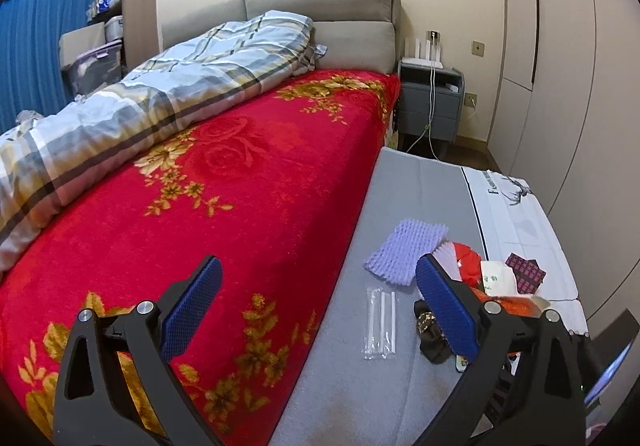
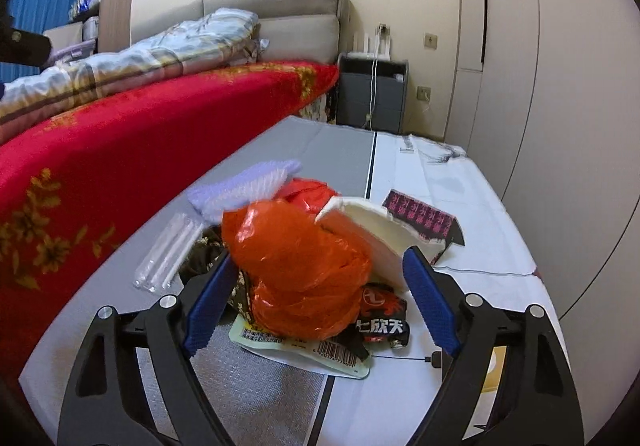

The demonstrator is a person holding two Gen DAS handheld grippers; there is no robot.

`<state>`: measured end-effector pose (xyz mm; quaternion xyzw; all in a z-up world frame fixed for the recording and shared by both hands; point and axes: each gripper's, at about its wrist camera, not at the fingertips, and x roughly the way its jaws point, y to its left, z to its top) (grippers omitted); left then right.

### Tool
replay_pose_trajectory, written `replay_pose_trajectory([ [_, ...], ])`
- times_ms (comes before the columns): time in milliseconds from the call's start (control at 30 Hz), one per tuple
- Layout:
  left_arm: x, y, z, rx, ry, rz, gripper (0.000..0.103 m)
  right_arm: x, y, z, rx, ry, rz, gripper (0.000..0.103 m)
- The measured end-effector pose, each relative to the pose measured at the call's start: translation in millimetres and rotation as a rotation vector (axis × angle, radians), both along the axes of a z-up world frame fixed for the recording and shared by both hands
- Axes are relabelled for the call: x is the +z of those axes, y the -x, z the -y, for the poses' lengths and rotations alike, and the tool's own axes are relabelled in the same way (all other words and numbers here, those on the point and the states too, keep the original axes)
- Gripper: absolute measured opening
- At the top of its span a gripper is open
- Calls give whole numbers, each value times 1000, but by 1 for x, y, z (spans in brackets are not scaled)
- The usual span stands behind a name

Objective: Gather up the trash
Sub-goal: 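Grasp the orange plastic bag with the right tool and lift it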

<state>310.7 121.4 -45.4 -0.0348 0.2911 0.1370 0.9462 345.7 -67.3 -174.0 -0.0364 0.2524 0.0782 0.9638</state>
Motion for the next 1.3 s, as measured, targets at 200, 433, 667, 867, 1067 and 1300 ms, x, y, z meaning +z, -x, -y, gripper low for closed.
replay_pose_trajectory([
  [200,-2,-2,-2,8,9,-9,94,0,0,-3,49,-2,6,36],
  [433,-2,-2,-1,14,2,-1,94,7,14,-1,74,-1,27,23],
  [667,1,4,-2,17,2,39,94,51,40,12,66,-42,98,23],
  [867,4,10,3,10,11,91,94,93,72,30,35,-19,162,23],
  [1067,5,18,19,-34,-4,134,94,133,121,65,-13,-18,198,23],
  [1300,-5,22,53,-111,38,143,94,155,172,112,-76,-17,208,24],
])
